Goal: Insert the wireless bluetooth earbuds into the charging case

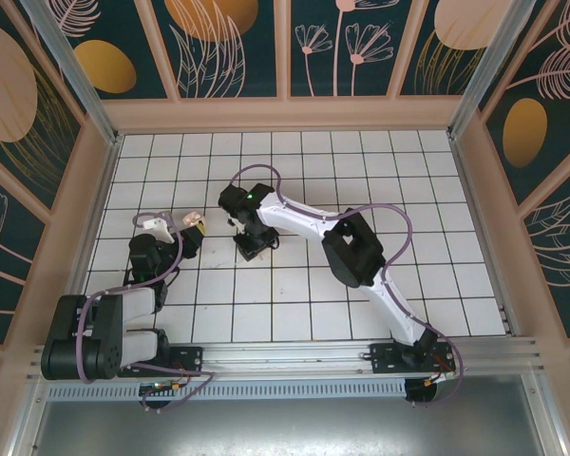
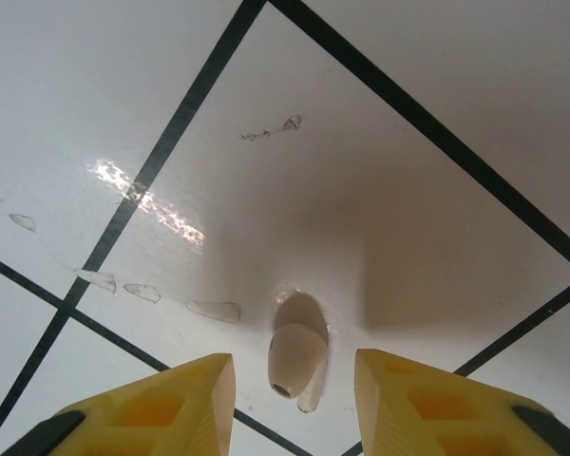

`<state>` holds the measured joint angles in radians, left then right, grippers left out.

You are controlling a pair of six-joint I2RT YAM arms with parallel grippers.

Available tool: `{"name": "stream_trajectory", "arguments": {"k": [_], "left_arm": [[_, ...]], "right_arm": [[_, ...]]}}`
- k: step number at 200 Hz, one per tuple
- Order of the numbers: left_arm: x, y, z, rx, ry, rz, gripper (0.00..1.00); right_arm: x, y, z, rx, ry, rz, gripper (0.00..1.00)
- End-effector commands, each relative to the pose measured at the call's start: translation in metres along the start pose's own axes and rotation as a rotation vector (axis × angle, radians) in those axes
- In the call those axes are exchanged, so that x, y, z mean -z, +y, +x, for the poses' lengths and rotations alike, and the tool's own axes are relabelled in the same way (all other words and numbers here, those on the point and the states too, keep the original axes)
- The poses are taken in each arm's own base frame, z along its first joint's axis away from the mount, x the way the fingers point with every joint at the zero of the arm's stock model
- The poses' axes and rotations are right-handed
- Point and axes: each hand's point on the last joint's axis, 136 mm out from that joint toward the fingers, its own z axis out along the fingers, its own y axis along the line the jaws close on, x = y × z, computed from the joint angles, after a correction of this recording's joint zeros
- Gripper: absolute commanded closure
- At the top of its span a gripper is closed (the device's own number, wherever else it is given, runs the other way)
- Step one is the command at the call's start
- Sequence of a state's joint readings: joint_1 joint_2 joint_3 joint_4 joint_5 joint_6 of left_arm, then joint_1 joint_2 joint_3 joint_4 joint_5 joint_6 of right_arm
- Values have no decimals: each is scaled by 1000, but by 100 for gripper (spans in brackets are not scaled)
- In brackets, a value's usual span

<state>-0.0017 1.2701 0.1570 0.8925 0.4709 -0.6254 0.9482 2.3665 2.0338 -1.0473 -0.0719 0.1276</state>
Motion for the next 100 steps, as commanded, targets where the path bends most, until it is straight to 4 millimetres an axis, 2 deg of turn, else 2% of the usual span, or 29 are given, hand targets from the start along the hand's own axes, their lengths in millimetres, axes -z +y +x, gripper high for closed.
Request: {"name": "stream_trajectory", "arguments": {"k": [1, 61, 100], "left_arm": [[0, -6, -11, -41, -22, 14, 92], [-1, -7, -10, -40, -17, 20, 92], [-2, -6, -10, -45, -14, 20, 92]], "right_arm": [[-7, -3, 0, 5, 23, -1, 63], [-16, -4, -1, -3, 26, -19, 67], [-20, -6, -4, -13, 17, -21, 74]]}}
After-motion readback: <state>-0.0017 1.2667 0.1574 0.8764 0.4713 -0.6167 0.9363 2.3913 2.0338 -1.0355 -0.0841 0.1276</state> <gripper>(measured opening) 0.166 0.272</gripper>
